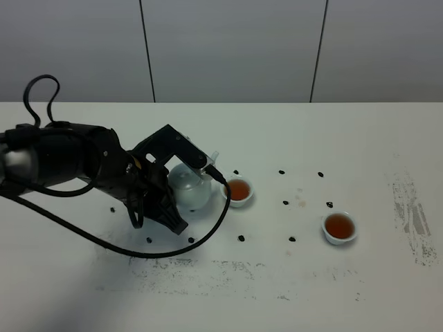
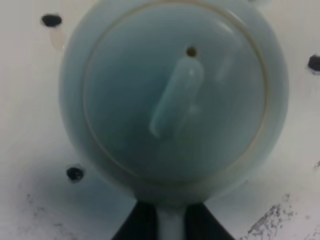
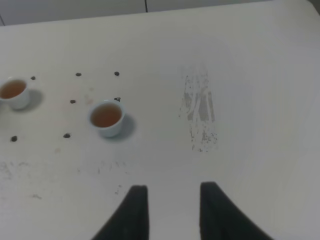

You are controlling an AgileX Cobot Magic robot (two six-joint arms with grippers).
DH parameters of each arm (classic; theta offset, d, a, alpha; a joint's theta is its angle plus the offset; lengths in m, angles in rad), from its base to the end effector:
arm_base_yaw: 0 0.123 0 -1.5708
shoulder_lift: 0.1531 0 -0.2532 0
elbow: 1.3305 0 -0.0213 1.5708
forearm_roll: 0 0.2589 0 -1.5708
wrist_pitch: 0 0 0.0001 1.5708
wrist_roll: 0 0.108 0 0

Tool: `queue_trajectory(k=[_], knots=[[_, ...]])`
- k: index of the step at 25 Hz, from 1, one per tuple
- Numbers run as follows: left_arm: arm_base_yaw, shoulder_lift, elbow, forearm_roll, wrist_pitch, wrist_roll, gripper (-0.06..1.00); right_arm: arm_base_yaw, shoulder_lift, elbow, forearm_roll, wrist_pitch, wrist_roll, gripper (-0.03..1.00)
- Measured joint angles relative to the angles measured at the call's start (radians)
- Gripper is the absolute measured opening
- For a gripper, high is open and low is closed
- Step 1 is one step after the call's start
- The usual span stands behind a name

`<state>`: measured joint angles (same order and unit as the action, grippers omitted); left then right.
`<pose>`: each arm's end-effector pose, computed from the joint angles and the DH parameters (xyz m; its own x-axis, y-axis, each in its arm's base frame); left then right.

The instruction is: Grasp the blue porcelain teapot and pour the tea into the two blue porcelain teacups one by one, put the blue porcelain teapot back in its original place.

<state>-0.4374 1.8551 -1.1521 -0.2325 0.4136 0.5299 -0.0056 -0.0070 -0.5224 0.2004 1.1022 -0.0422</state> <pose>0.3465 -0.1731 0.1286 -0.5884 0.6171 -0.5224 0.6827 0.7254 0.0880 0.0429 0.0189 0.2780 -0.4664 0.0511 -0.8831 -0.1294 0.9836 0.1253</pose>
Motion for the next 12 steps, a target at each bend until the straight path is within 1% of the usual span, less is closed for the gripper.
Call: queue_trajectory(k=[3, 7, 12], knots=[[0.0, -0.059, 0.018, 0.031, 0.001, -0.042, 0.08, 0.0, 0.0, 0.0, 0.0, 0.0, 0.0, 0.24], [0.005, -0.145, 0.125, 0.036, -0.017, -0.109, 0.08, 0.0, 0.0, 0.0, 0.0, 0.0, 0.0, 0.24], [0.054, -0.253, 0.25, 0.04, -0.012, -0.211, 0.08, 0.0, 0.0, 0.0, 0.0, 0.0, -0.001, 0.24]])
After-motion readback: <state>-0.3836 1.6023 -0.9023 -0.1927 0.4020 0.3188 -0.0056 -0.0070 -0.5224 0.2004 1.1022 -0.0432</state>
